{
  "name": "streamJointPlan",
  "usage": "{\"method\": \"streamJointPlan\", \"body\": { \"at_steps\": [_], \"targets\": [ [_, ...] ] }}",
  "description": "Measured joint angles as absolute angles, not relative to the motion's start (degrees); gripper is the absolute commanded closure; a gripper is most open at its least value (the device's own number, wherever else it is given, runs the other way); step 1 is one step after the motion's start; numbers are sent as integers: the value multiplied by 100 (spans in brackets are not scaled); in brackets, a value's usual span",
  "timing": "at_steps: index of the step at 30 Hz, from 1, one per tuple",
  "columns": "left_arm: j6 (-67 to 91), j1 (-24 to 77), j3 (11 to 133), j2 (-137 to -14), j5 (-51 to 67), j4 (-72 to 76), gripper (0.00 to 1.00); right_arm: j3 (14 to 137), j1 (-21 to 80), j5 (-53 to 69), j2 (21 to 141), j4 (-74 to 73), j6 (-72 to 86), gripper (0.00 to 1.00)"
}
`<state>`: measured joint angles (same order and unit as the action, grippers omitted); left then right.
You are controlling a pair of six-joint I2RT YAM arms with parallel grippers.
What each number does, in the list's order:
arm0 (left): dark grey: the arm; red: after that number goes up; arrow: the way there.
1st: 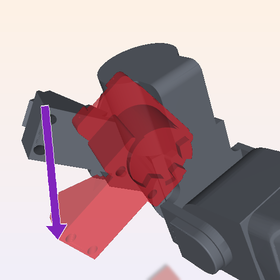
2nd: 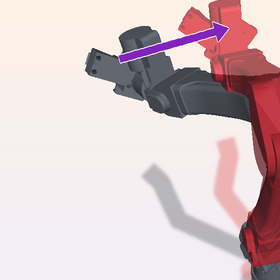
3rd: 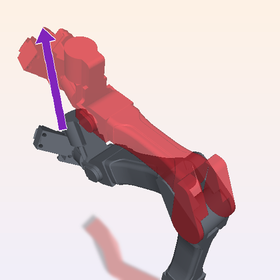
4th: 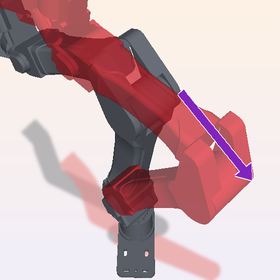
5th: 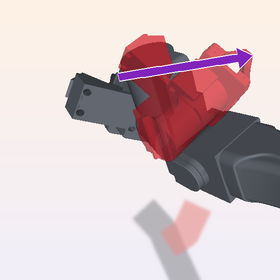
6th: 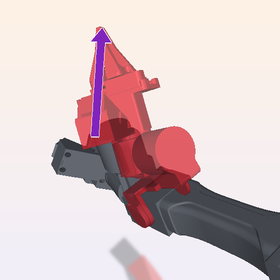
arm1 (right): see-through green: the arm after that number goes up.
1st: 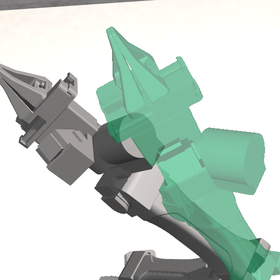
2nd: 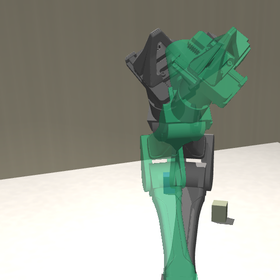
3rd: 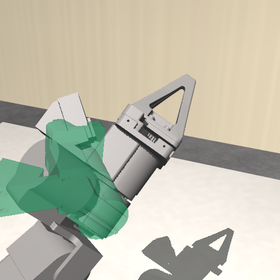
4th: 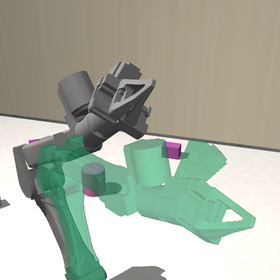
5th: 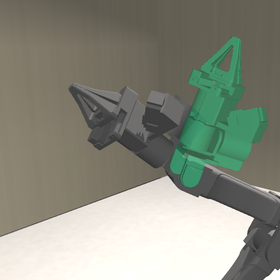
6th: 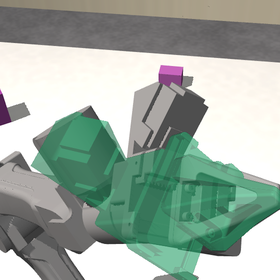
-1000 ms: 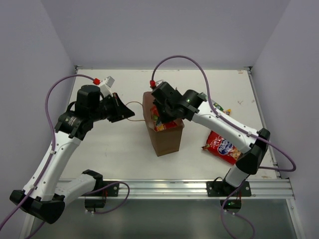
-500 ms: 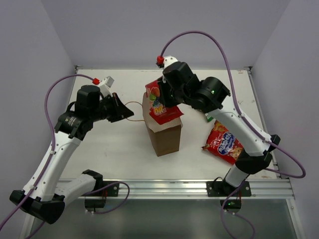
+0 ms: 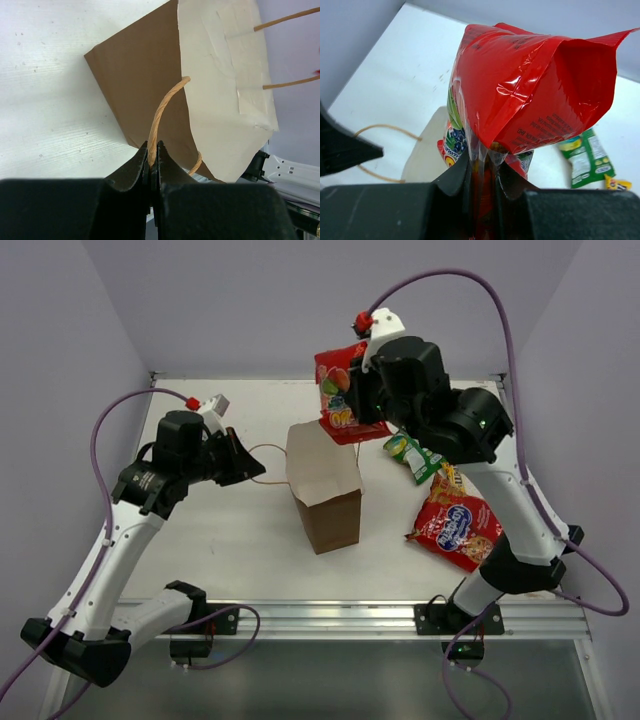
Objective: Take the snacks out of the paper bag
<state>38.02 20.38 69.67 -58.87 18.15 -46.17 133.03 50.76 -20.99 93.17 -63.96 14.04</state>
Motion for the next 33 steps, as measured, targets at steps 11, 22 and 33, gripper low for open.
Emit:
{"method": "streamJointPlan", "body": {
  "at_steps": [11, 22, 33],
  "targets": [
    [3780, 2036, 7006, -5924, 1776, -4657, 98, 12374, 3850, -3059, 7769, -5688, 991, 100],
    [3782, 2036, 7026, -5924, 1780, -4707, 98, 9253, 2753, -3225, 7070, -5109, 1216, 100],
    [3785, 2036, 7175, -5924, 1914, -4733, 84, 7561, 2375, -1883, 8414, -4646, 1649, 100]
  ]
}}
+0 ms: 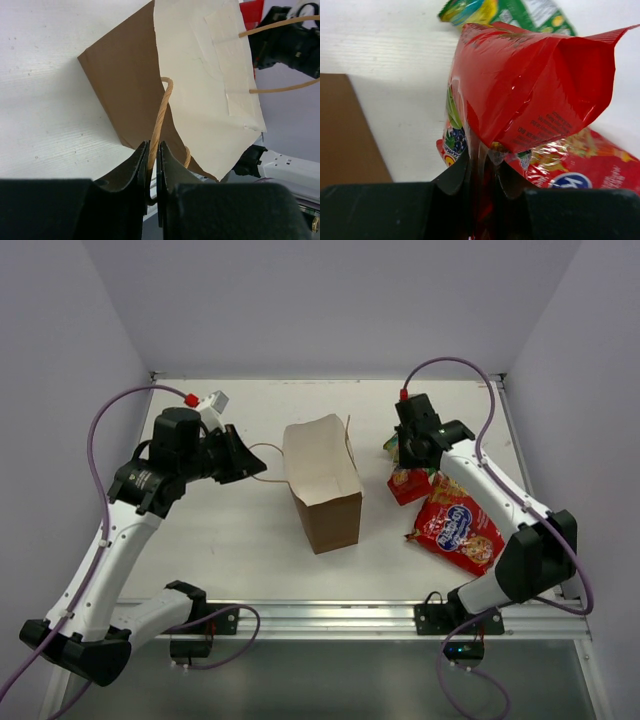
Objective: Take the snacks out of the paper bag
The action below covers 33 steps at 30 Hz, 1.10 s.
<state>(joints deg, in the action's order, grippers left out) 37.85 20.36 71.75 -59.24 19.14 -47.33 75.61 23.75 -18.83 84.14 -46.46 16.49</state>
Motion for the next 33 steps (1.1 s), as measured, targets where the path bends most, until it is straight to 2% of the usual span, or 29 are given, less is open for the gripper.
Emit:
{"method": "streamJointPlan", "body": {
  "at_steps": [8, 14, 15, 19, 21, 22, 25, 27, 30, 31, 33],
  "targets": [
    [3787, 2032, 7244, -5924, 1940, -4733, 83, 7341, 2357, -755, 8941, -4108, 1793, 100],
    [3785, 2032, 7244, -5924, 1959, -4733, 75, 6895, 2108, 80, 9061, -3686, 1855, 97],
    [3785, 2032, 7244, -5924, 1962, -4733, 75, 6834, 2036, 148, 9080, -3653, 1868, 94],
    [3785, 2032, 7244, -5924, 1977, -4733, 73, 6740, 1833, 231, 9085, -3461, 1959, 71],
    [3787, 2032, 7244, -5924, 1984, -4731, 71, 6678, 1800, 202, 9085, -3417, 2010, 67],
    [3787, 2032, 7244, -5924, 1997, -4731, 71, 6628, 1793, 169, 9083, -3393, 2038, 59],
    [3791, 2032, 7244, -5924, 2043, -4727, 62, 6466, 1793, 25, 9048, -3352, 2117, 45],
    [3798, 2032, 7244, -5924, 2062, -4727, 58, 6348, 1793, -58, 8991, -3350, 2163, 25],
    [3811, 2032, 7244, -5924, 2084, -4727, 52, 6222, 1793, -130, 8858, -3420, 2206, 22],
    [3826, 2032, 7244, -5924, 2091, -4727, 51, 6213, 1793, -169, 8801, -3465, 2217, 16],
    [3833, 2032, 7244, -5922, 2095, -4727, 50, 6213, 1793, -222, 8659, -3542, 2248, 15]
  ]
}}
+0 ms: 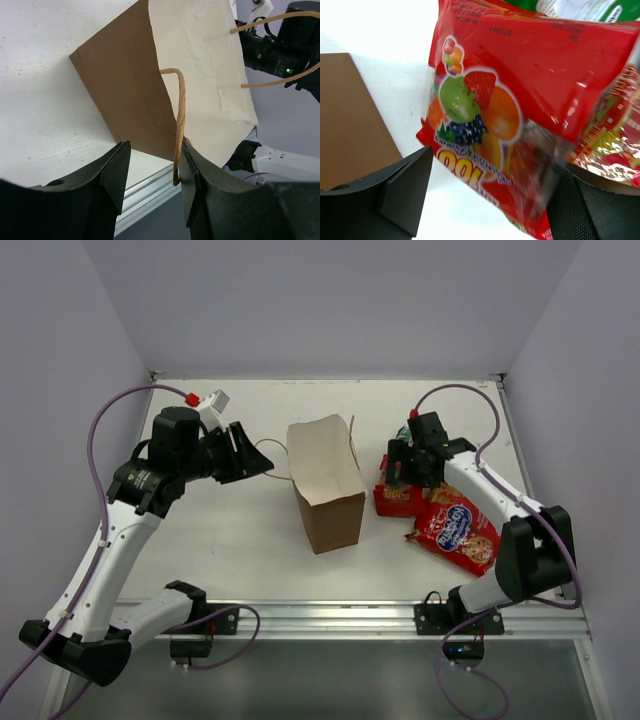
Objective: Take the snacks out of the paper bag
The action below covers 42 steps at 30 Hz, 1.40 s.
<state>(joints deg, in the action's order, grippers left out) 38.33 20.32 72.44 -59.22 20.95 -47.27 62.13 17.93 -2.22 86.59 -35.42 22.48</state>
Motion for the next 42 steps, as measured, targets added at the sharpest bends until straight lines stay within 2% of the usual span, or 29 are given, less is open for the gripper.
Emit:
{"method": "streamJointPlan", "body": {
  "at_steps": [4, 5, 10, 11, 13, 14, 16, 18, 32, 42],
  "targets": [
    [3833, 2032, 7244, -5902, 2106, -4727, 45, 6390, 1793, -320, 8305, -3850, 2268, 11],
    [3833, 2032, 7244, -5894, 2108, -4724, 44, 6543, 1793, -357, 8232, -4001, 2272, 1],
    [3837, 2032, 7244, -5883, 2130, -4724, 33, 7496, 1793, -513, 7797, -4427, 2279, 1],
    [3837, 2032, 7251, -5883, 2130, -4727, 26, 7660, 1793, -521, 7666, -4508, 2272, 1],
    [3841, 2032, 7279, -5883, 2132, -4737, 20, 7896, 1796, -521, 7408, -4609, 2252, 1],
    [3848, 2032, 7306, -5881, 2134, -4742, 13, 8005, 1798, -519, 7275, -4676, 2241, 1],
    [3868, 2032, 7363, -5872, 2132, -4748, 10, 8200, 1802, -499, 7063, -4783, 2191, 1],
    [3870, 2032, 7426, -5841, 2128, -4755, 0, 8335, 1811, -491, 6912, -4877, 2134, 1],
    [3898, 2032, 8230, -5535, 1988, -5122, 0, 8287, 1837, -224, 6696, -5144, 1984, 1],
    [3894, 2032, 7714, -4563, 1586, -5354, 0, 7693, 1837, 386, 5817, -5146, 2027, 1]
  ]
}}
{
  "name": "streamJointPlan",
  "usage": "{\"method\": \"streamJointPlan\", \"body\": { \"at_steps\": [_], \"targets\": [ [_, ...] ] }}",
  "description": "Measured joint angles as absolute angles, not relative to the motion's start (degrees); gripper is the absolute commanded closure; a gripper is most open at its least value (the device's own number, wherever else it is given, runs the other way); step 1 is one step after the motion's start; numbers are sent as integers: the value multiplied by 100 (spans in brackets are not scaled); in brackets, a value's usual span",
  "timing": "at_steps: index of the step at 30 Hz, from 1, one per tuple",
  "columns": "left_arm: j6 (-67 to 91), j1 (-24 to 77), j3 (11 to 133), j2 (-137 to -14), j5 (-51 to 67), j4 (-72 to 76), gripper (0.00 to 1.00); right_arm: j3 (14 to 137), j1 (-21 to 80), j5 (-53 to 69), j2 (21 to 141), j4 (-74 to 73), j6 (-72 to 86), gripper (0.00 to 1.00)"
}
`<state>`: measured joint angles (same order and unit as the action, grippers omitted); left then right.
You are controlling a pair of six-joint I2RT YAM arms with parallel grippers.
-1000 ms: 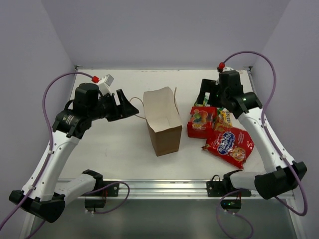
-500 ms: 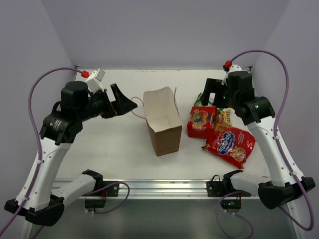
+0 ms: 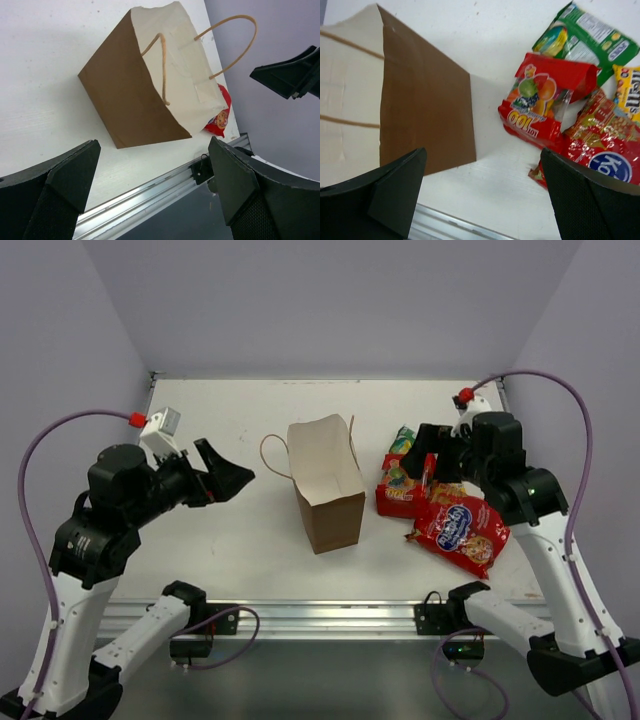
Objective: Take the snacks out of the paper bag
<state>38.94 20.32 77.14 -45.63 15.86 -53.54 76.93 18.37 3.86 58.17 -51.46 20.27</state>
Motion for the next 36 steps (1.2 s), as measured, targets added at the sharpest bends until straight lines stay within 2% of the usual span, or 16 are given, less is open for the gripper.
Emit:
{"method": "streamJointPlan", "body": {
  "at_steps": [8, 14, 19, 27, 36],
  "targets": [
    [3896, 2032, 6584, -3511, 1068, -5391, 0, 5951, 1837, 1033, 4392, -4724, 2475, 1],
    [4012, 2029, 5813, -2641, 838, -5199, 0, 5196, 1839, 1190, 3341, -4333, 2923, 1],
    [4158, 2029, 5542, -2418, 760, -5013, 0, 4617, 1837, 1190, 2681, -4110, 3369, 1],
    [4372, 2029, 5207, -2036, 631, -4947, 0, 3911, 1837, 1149, 2086, -4095, 3931, 1],
    [4858, 2029, 4532, -1013, 338, -4812, 0, 3234, 1837, 1162, 1693, -3977, 4359, 1]
  ]
}}
